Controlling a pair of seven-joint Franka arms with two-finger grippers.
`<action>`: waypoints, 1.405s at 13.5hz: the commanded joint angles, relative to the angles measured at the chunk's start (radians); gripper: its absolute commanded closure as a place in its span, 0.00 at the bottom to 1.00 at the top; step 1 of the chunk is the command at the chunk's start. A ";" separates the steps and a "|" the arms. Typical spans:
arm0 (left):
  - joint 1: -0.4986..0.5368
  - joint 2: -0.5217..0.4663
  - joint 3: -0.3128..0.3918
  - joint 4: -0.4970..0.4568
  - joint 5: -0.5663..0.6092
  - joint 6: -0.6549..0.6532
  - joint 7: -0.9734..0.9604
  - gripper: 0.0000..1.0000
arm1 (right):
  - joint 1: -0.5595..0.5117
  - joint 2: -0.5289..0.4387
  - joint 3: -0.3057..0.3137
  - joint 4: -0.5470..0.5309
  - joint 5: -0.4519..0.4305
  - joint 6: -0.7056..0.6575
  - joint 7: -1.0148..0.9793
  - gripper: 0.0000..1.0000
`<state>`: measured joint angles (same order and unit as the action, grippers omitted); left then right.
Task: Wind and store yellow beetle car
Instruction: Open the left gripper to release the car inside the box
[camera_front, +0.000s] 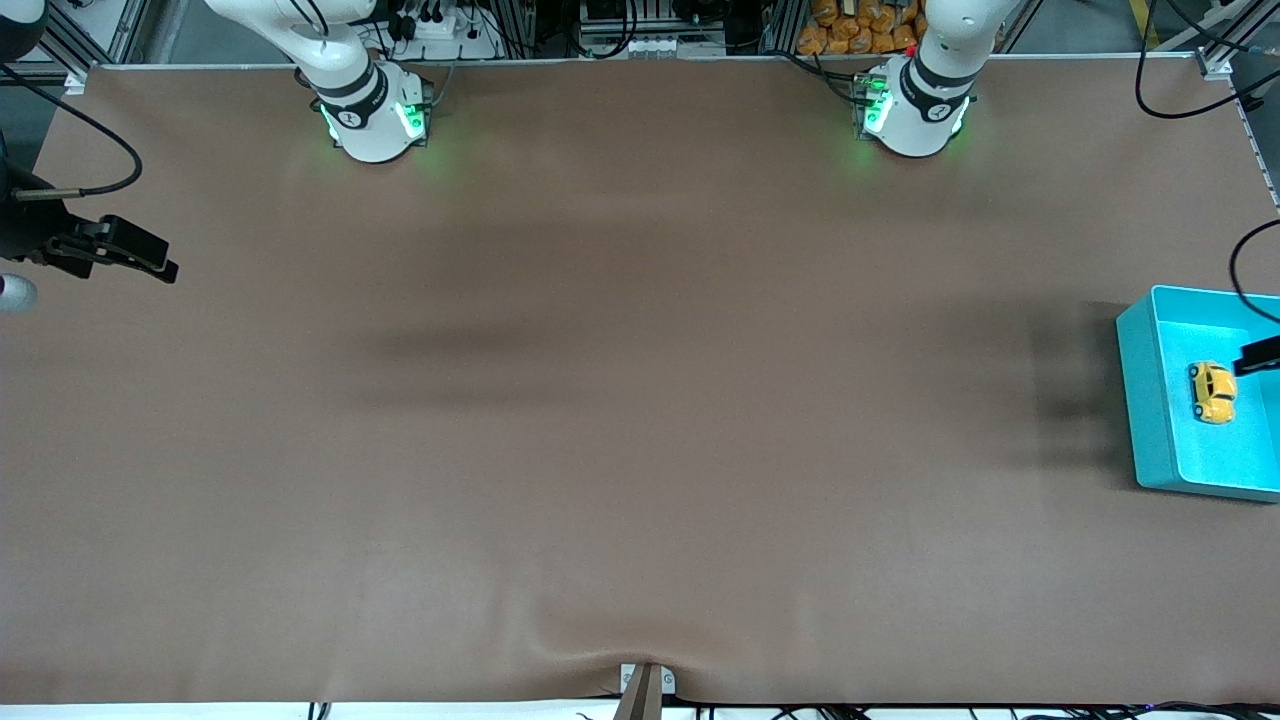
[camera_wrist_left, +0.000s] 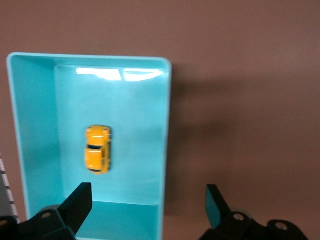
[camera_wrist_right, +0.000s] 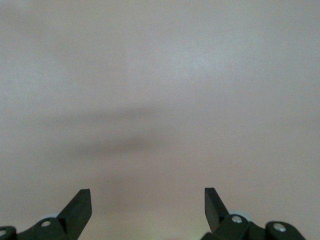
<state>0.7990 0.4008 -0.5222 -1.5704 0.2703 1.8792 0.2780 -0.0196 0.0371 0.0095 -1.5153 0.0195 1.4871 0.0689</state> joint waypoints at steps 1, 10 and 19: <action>-0.012 -0.066 -0.097 -0.023 0.003 -0.072 -0.182 0.00 | -0.016 -0.005 0.014 -0.005 -0.009 0.002 0.000 0.00; -0.553 -0.301 0.241 -0.017 -0.178 -0.259 -0.327 0.00 | -0.017 0.000 0.014 -0.005 -0.009 0.005 0.000 0.00; -0.727 -0.425 0.383 -0.013 -0.229 -0.383 -0.309 0.00 | -0.019 0.003 0.012 -0.005 -0.009 0.009 -0.001 0.00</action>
<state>0.1108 0.0074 -0.1688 -1.5704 0.0603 1.5248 -0.0414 -0.0207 0.0412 0.0092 -1.5161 0.0194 1.4879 0.0688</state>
